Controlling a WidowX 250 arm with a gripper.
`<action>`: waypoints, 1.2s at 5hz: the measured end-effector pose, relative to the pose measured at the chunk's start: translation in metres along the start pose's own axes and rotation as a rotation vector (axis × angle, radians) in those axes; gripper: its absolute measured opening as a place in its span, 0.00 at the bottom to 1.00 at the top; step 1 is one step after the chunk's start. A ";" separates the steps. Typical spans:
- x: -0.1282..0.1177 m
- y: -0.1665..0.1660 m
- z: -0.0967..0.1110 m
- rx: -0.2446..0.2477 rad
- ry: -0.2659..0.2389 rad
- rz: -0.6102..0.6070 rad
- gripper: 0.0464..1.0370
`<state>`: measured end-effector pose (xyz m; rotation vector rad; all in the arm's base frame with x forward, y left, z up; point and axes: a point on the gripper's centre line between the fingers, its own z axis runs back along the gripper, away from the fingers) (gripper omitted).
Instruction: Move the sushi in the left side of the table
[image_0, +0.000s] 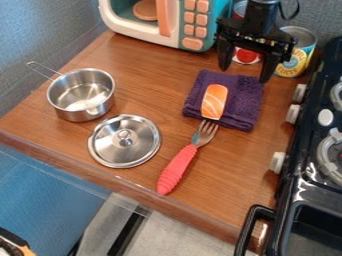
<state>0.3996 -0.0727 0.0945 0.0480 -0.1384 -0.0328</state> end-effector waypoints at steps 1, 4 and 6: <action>-0.013 0.003 0.003 0.004 0.002 -0.004 0.96; -0.028 0.015 -0.042 0.083 0.130 -0.012 0.96; -0.031 0.019 -0.047 0.090 0.153 -0.014 0.64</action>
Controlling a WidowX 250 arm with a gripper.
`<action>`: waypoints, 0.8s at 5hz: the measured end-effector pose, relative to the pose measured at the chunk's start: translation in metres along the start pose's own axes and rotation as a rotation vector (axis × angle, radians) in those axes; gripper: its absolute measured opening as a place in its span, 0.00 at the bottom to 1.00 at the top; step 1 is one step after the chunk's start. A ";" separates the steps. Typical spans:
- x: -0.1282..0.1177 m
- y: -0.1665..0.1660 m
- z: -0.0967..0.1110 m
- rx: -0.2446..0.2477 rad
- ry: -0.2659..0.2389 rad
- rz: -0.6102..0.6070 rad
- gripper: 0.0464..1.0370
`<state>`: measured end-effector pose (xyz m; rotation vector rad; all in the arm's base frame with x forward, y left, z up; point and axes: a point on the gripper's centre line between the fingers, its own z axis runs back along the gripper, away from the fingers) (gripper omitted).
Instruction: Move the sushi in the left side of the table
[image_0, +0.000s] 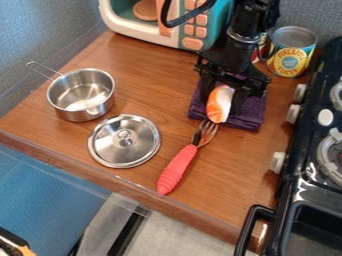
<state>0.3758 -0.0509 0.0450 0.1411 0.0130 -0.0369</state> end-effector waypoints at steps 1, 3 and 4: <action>-0.001 0.010 0.009 -0.016 0.003 0.011 0.60; 0.008 0.086 0.039 0.010 -0.063 0.122 0.60; 0.007 0.127 0.035 0.014 -0.061 0.182 0.60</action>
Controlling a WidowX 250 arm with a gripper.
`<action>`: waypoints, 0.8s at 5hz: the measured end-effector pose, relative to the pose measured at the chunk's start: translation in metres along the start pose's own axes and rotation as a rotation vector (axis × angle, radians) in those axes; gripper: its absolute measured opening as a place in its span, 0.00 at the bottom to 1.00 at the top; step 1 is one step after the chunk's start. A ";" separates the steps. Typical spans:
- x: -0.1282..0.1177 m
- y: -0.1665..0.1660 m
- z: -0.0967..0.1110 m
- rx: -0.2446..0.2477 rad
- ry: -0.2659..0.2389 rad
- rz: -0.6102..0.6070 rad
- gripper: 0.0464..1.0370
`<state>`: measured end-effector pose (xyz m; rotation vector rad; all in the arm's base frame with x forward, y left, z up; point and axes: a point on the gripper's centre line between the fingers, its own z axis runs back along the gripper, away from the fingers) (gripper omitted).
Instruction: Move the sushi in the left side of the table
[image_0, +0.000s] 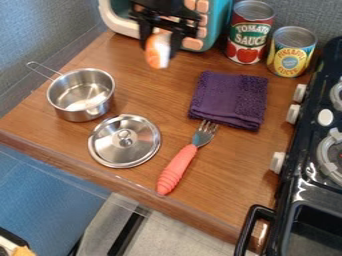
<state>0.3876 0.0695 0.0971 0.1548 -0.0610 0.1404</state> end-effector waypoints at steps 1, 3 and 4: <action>0.006 0.025 -0.018 0.008 0.028 0.036 0.60; 0.015 0.055 -0.061 -0.112 0.053 0.091 0.60; 0.024 0.057 -0.074 -0.175 0.058 0.096 0.60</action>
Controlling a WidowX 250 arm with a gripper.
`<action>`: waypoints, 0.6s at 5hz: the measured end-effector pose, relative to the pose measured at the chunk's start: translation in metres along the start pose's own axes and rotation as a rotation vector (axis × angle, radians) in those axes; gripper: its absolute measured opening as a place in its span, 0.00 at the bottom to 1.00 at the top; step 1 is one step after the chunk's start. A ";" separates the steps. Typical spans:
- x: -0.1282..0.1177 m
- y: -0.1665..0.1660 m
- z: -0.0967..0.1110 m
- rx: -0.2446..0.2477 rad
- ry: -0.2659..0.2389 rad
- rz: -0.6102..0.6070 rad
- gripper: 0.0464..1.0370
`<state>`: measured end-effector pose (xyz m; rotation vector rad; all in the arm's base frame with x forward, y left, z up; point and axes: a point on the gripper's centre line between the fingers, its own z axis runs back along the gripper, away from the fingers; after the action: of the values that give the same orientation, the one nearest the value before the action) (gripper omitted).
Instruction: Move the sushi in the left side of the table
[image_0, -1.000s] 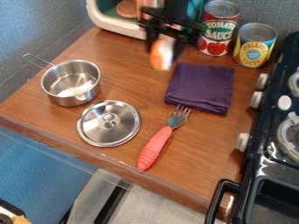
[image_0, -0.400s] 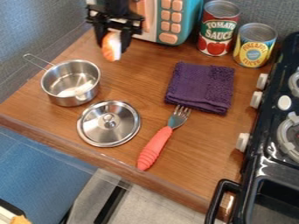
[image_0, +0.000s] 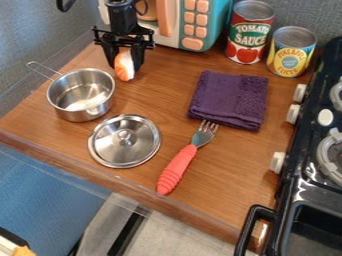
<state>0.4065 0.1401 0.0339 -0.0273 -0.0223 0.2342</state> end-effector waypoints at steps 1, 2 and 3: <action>0.009 0.009 0.008 0.003 -0.041 0.003 0.67; 0.008 0.012 0.009 0.004 -0.036 -0.001 0.94; 0.002 0.009 0.036 0.000 -0.057 -0.028 0.97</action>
<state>0.4052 0.1501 0.0698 -0.0207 -0.0791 0.2072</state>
